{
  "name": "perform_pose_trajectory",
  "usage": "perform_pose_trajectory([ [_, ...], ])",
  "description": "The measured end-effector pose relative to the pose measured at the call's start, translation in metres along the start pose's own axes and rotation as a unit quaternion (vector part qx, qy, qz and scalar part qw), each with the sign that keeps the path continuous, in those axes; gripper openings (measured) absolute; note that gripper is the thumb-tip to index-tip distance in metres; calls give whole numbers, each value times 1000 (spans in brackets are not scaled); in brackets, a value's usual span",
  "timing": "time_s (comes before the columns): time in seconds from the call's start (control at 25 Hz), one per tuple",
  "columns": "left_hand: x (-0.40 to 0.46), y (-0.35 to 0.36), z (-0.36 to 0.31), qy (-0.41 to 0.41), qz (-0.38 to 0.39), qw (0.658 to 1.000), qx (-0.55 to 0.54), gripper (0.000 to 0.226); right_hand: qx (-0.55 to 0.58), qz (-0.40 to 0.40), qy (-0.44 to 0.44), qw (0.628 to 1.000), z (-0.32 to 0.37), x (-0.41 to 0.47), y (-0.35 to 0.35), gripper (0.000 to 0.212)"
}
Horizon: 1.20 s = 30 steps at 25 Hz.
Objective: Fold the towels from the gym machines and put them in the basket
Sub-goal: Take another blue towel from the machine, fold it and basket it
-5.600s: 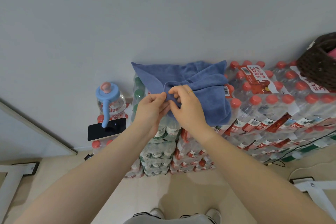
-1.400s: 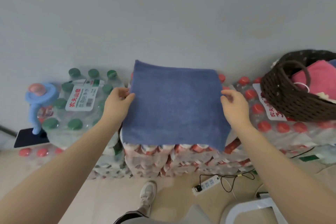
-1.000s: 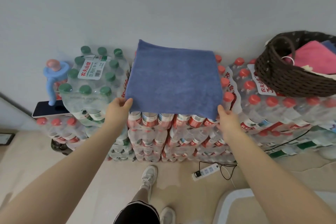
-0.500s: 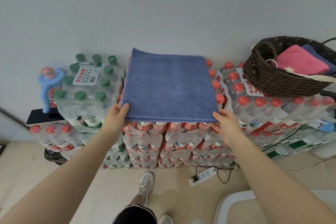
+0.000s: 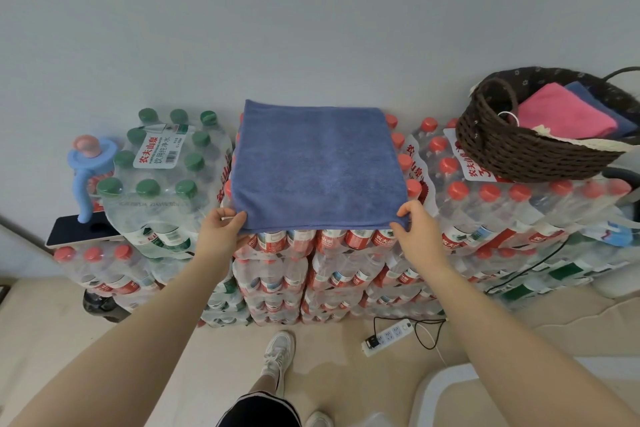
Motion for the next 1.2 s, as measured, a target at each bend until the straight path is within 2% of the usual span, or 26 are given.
perform_pose_trajectory([
  [0.16, 2, -3, 2, 14, 2, 1000, 25, 22, -36, -32, -1, 999, -12, -5, -14, 3],
  [0.36, -3, -4, 9, -1, 13, 1000, -10, 22, -126, -19, -14, 992, -13, -13, -7, 11],
  [0.4, -3, -5, 8, 2, 15, 1000, -13, 21, -109, -11, -7, 994, -15, -12, -5, 12],
  [0.48, -5, -1, 3, 17, 38, 999, -7, 21, 30, 15, 36, 999, -22, -10, -3, 19],
  [0.52, -8, 1, 0, 29, 54, 998, 0, 24, 100, 25, 58, 993, -26, -10, -4, 25],
  [0.6, -13, 3, -7, 49, 70, 996, 1, 32, 164, 30, 78, 983, -28, -13, -9, 31],
  [0.72, -25, 0, -17, 56, 76, 995, -6, 37, 176, 23, 68, 982, -22, -20, -24, 23],
  [0.8, -30, -4, -21, 55, 88, 995, 11, 34, 101, 75, 27, 992, -15, -26, -24, 14],
  [0.84, -34, -6, -23, 59, 101, 992, 44, 29, 44, 100, 7, 994, -13, -30, -22, 17],
  [0.92, -44, -5, -27, 83, 147, 970, 174, 20, -17, 99, -20, 995, -13, -35, -25, 22],
  [0.96, -49, -3, -28, 100, 175, 946, 254, 28, -17, 75, -28, 997, -10, -37, -31, 20],
  [1.04, -59, 5, -34, 172, 197, 875, 408, 40, 24, 24, -31, 999, -2, -39, -44, 14],
  [1.08, -62, 7, -42, 215, 180, 848, 450, 38, 56, 10, -28, 998, 1, -39, -49, 11],
  [1.12, -62, 6, -52, 248, 151, 840, 459, 31, 82, 1, -25, 996, 4, -37, -52, 9],
  [1.2, -62, 1, -74, 279, 103, 862, 412, 17, 123, -18, -12, 992, 11, -30, -57, 9],
])
Point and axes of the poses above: each hand's wrist, its own x-axis towards the middle knuckle, its own y-axis out of the palm, z = x × y, the point moved 10 cm from there along x, towards the middle knuckle, and after that the axes turned 1 degree about -z, right-handed, at the moved point
